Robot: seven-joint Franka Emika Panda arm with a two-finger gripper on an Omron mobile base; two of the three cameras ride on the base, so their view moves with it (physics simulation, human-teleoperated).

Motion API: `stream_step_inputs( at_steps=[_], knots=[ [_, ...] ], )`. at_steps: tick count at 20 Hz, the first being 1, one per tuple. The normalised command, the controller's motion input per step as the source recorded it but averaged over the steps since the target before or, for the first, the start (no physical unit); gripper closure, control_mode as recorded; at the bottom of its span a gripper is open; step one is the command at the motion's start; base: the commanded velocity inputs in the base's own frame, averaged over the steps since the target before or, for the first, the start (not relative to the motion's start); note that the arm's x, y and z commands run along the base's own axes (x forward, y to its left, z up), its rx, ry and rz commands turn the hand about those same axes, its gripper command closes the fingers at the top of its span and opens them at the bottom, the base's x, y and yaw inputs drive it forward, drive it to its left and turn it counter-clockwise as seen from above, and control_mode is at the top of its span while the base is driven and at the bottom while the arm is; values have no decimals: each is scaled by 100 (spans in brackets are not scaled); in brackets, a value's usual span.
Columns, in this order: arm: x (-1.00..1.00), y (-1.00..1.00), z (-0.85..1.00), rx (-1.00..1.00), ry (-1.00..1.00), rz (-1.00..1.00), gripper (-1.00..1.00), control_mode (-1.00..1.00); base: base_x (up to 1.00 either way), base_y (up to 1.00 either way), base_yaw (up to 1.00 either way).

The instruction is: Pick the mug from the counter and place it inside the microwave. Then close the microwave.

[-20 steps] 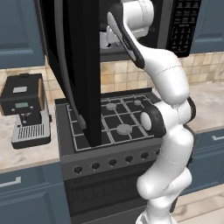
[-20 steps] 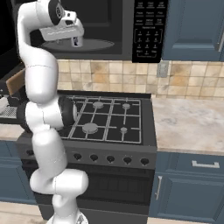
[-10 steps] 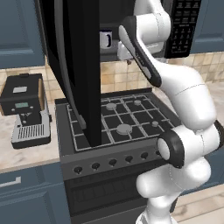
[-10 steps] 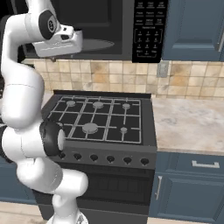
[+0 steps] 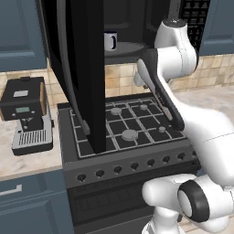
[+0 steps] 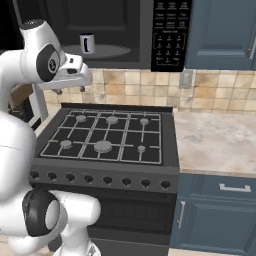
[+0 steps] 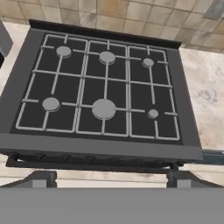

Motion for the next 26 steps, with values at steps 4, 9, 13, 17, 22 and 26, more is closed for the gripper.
stream_step_inputs(
  at_steps=[4, 9, 13, 17, 22, 26],
  knots=[
    [-56, -9, 25, 4, -6, 0, -100, -100, 0, 0, 0],
    [-69, -9, 15, 4, -11, 0, -100, -100, 0, 0, 0],
    [-74, -4, 0, 1, -17, 0, -100, -100, 0, 0, 0],
    [-71, -1, 2, 0, -19, 0, -100, -100, 0, 0, 0],
    [-65, -1, 10, 0, -14, 0, -100, -100, 0, 0, 0],
    [-40, 0, 18, 0, -13, 0, -100, -100, 0, 0, 0]
  ],
)
